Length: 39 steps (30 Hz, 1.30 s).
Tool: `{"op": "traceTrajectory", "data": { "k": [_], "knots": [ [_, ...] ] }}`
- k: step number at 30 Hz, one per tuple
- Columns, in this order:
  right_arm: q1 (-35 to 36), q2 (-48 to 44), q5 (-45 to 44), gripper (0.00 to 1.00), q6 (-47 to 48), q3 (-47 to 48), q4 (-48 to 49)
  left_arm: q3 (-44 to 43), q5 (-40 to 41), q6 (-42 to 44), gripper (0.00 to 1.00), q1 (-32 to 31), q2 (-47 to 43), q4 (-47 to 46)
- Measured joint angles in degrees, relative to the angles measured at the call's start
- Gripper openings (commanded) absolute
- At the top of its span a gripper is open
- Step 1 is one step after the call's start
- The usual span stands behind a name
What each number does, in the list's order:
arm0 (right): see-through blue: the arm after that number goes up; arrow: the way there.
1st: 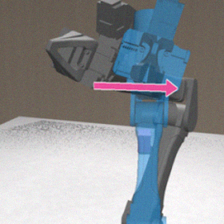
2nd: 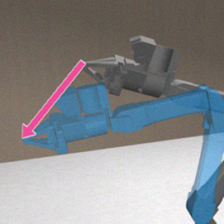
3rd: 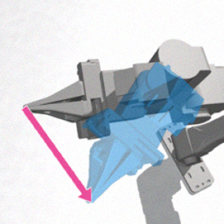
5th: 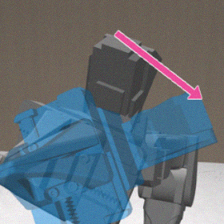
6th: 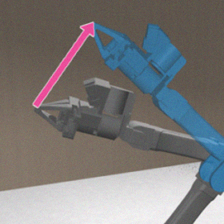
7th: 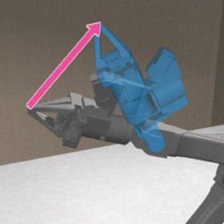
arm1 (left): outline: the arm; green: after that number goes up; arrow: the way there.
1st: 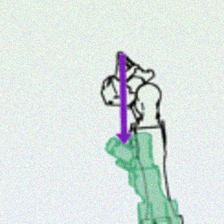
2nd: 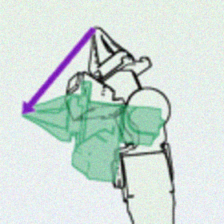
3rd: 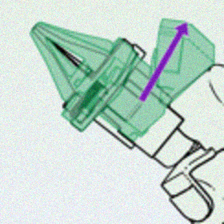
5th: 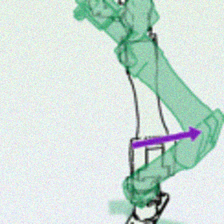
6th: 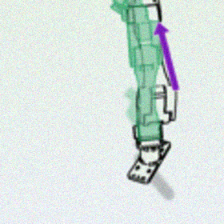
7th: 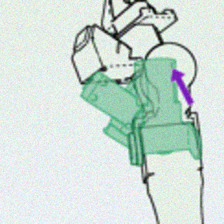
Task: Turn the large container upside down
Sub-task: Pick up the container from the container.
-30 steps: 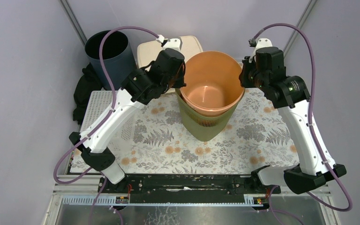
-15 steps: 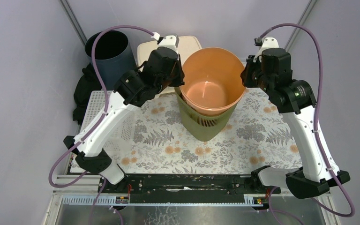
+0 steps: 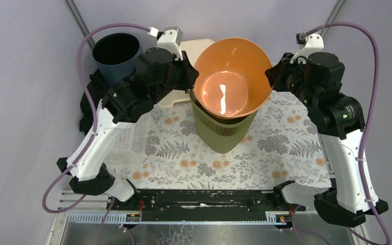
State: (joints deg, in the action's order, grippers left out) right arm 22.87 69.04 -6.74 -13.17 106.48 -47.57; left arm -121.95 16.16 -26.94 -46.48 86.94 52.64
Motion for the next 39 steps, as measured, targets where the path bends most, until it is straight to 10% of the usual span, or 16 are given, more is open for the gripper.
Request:
{"op": "traceTrajectory", "data": {
  "k": [39],
  "knots": [
    [0.59,-0.70,28.96,0.00,-15.56,-7.45,34.14,7.98,-2.10,5.92,0.19,-0.63,-22.05,-9.16]
  ]
}}
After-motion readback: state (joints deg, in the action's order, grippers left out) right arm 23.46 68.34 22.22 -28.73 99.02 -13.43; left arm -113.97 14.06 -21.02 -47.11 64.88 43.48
